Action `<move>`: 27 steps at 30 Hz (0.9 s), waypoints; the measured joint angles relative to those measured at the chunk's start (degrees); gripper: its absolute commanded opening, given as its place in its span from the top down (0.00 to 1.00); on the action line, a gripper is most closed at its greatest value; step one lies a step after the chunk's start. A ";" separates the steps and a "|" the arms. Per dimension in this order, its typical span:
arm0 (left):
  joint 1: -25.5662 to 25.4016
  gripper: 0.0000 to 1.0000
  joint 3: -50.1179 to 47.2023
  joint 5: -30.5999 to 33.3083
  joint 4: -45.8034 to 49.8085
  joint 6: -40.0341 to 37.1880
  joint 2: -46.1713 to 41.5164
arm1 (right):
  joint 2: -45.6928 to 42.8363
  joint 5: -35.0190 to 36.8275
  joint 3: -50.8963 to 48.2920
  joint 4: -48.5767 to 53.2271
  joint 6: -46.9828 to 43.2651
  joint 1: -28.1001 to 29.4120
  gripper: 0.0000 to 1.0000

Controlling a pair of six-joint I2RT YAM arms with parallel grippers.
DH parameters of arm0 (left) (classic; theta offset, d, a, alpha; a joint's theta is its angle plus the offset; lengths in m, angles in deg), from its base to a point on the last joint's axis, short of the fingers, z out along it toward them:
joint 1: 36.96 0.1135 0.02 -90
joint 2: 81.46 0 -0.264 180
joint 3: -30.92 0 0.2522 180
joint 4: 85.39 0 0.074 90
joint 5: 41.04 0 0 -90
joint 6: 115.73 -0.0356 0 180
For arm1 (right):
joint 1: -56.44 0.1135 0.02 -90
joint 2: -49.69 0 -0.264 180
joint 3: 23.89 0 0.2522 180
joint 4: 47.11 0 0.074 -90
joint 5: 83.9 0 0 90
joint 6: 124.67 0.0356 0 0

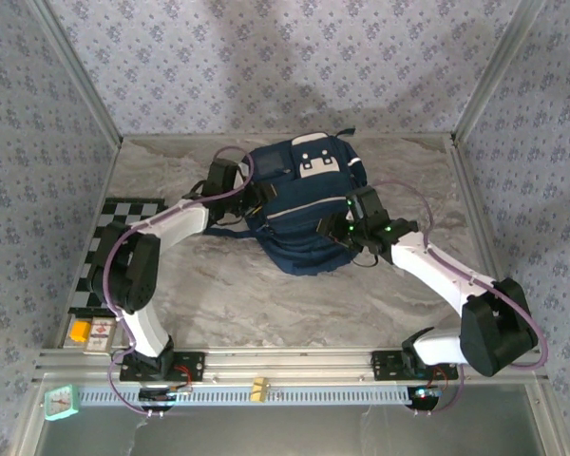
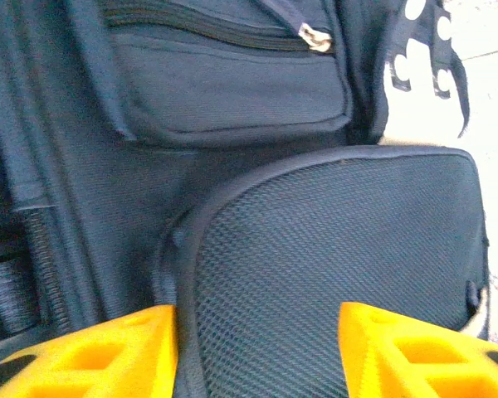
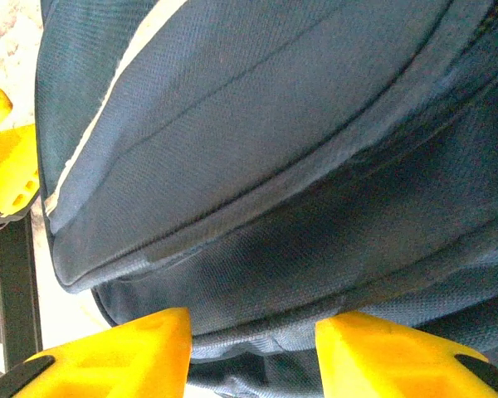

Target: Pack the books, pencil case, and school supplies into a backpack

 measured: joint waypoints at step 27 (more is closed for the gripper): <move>-5.77 1.00 -2.56 7.96 -1.31 11.76 -1.44 | 6.84 -6.40 7.34 3.96 -8.57 -14.08 0.49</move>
